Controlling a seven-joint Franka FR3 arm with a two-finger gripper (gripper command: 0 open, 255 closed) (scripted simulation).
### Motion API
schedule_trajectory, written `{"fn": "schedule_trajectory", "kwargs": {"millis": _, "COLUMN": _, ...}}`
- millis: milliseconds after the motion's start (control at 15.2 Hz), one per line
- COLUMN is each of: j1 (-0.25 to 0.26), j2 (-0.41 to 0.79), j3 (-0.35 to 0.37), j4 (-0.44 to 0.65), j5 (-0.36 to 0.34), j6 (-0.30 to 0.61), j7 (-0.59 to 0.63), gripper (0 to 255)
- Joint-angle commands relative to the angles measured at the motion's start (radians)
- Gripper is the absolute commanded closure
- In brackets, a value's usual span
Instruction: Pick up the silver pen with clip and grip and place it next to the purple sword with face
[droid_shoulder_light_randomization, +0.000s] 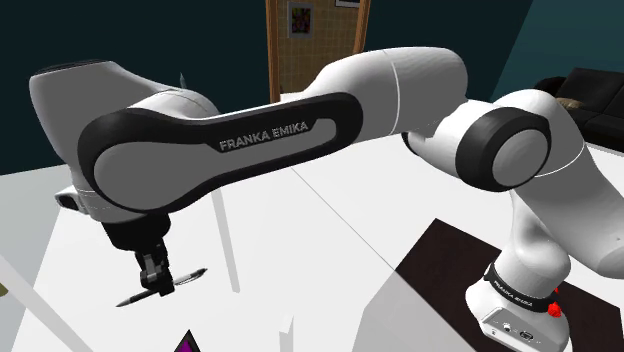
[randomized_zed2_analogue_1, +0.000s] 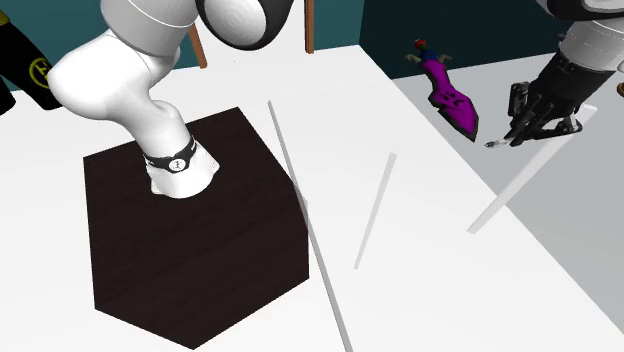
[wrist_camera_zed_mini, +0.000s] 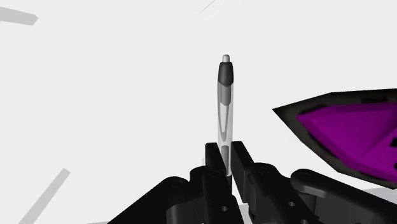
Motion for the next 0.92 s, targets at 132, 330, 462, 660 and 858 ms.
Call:
{"fn": "schedule_trajectory", "kwargs": {"millis": 132, "j1": -0.006, "j2": -0.004, "j3": 0.0, "j4": -0.059, "j5": 0.0, "j6": 0.055, "j7": 0.0, "gripper": 255}}
{"fn": "schedule_trajectory", "kwargs": {"millis": 330, "j1": -0.009, "j2": 0.0, "j3": -0.001, "j4": -0.094, "j5": -0.001, "j6": 0.093, "j7": 0.0, "gripper": 255}}
{"fn": "schedule_trajectory", "kwargs": {"millis": 462, "j1": -0.01, "j2": 0.004, "j3": -0.002, "j4": -0.116, "j5": -0.002, "j6": 0.119, "j7": 0.0, "gripper": 255}}
{"fn": "schedule_trajectory", "kwargs": {"millis": 660, "j1": -0.01, "j2": 0.004, "j3": -0.002, "j4": -0.116, "j5": -0.002, "j6": 0.119, "j7": 0.0, "gripper": 255}}
{"fn": "schedule_trajectory", "kwargs": {"millis": 858, "j1": -0.01, "j2": 0.004, "j3": -0.002, "j4": -0.116, "j5": -0.002, "j6": 0.119, "j7": 0.0, "gripper": 255}}
